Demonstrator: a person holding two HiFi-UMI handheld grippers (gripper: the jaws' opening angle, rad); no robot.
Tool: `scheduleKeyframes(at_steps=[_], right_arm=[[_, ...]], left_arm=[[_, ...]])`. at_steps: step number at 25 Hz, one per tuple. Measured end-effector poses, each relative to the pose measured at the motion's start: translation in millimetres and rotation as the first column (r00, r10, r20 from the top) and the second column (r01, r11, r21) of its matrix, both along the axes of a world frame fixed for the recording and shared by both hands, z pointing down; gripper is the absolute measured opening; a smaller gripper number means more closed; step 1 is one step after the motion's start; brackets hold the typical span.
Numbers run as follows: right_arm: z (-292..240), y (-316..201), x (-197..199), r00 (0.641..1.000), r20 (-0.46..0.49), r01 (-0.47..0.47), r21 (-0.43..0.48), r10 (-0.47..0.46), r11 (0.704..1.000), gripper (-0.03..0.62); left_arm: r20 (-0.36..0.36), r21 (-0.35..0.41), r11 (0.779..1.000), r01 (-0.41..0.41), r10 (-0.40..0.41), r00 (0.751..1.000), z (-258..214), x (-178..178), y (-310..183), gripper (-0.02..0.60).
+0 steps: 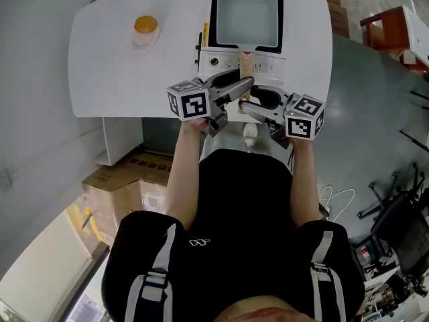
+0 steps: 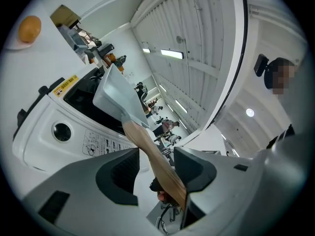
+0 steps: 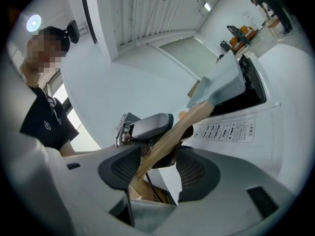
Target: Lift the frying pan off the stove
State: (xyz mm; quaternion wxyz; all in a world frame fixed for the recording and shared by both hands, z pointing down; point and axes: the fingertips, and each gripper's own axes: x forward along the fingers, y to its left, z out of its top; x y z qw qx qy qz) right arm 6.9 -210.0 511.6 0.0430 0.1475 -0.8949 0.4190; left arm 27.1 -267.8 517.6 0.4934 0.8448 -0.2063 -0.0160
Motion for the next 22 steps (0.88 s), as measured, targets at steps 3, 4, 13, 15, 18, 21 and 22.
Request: scheduleKeyframes(at_steps=[3,4,13,15,18,21,22], right_arm=[[1.9,2.1,-5.2,1.000,0.021,0.021,-0.024,-0.020,0.999,0.228],[2.3,3.1,-7.2,0.999,0.027,0.031,-0.032,-0.030,0.999,0.225],[1.0,5.8,-12.0,0.998,0.032,0.062,-0.049,-0.060,0.997,0.219],[1.9,6.6,-12.9,0.996,-0.033,0.084,-0.017,-0.084,0.996,0.224],[0.9,6.9,-13.2,0.991,-0.073,0.108,0.010,-0.107,0.994,0.225],[-0.8,8.5,-10.2,0.991,-0.079,0.110,0.024,-0.107,0.994,0.227],[-1.2,9.1,-9.7,0.990,-0.083,0.113,0.028,-0.111,0.993,0.228]], left_arm=[[-0.022,-0.018,1.000,-0.026,0.025,0.999,1.0,6.5,2.4,0.204],[-0.021,-0.017,1.000,-0.026,0.025,0.999,1.2,7.6,2.9,0.199],[-0.035,-0.006,1.000,0.029,-0.029,0.999,-1.3,7.1,4.9,0.181],[-0.010,0.008,1.000,0.021,-0.021,1.000,-1.0,6.9,6.0,0.178],[0.004,0.016,1.000,0.019,-0.019,1.000,-1.7,6.6,6.0,0.179],[-0.012,0.016,1.000,0.027,-0.027,1.000,-3.5,9.2,7.5,0.179],[-0.015,0.017,0.999,0.029,-0.029,0.999,-4.1,9.4,8.2,0.179]])
